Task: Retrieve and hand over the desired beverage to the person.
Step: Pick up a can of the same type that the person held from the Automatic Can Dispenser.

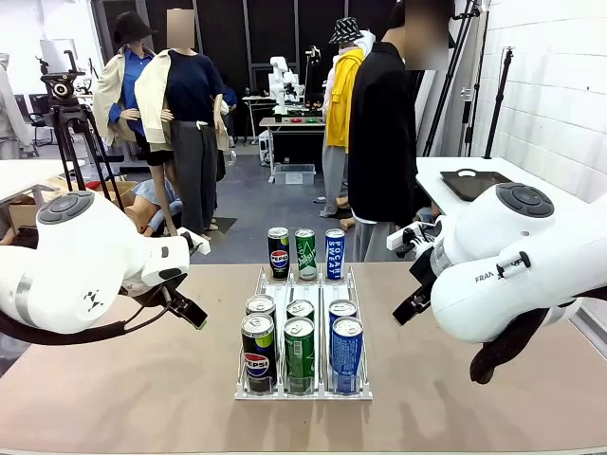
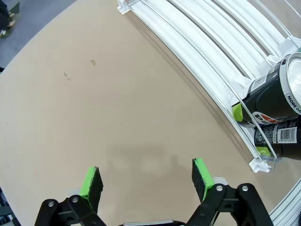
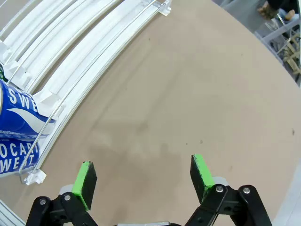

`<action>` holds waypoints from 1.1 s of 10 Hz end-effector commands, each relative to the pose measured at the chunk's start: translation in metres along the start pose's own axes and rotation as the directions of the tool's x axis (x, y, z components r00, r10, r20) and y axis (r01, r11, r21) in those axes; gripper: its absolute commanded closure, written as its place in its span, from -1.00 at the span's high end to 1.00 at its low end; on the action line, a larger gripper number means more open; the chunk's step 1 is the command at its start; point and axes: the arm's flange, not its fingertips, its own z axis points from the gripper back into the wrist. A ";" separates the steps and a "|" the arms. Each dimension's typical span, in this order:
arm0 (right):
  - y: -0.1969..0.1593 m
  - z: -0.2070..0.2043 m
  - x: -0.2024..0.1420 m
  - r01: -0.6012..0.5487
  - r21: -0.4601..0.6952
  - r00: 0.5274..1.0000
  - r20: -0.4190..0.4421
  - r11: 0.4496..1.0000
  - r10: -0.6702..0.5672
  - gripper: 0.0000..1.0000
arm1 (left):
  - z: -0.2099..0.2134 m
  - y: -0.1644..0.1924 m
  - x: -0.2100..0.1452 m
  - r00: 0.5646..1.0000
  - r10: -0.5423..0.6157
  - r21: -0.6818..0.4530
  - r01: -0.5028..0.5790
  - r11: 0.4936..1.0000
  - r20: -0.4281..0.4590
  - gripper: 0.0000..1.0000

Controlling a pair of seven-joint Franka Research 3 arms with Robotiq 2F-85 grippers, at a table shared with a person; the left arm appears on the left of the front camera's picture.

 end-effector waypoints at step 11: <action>0.000 0.000 0.000 0.000 0.000 1.000 0.000 1.000 0.000 1.00 | 0.000 0.000 0.000 1.000 0.000 0.000 0.000 1.000 0.000 1.00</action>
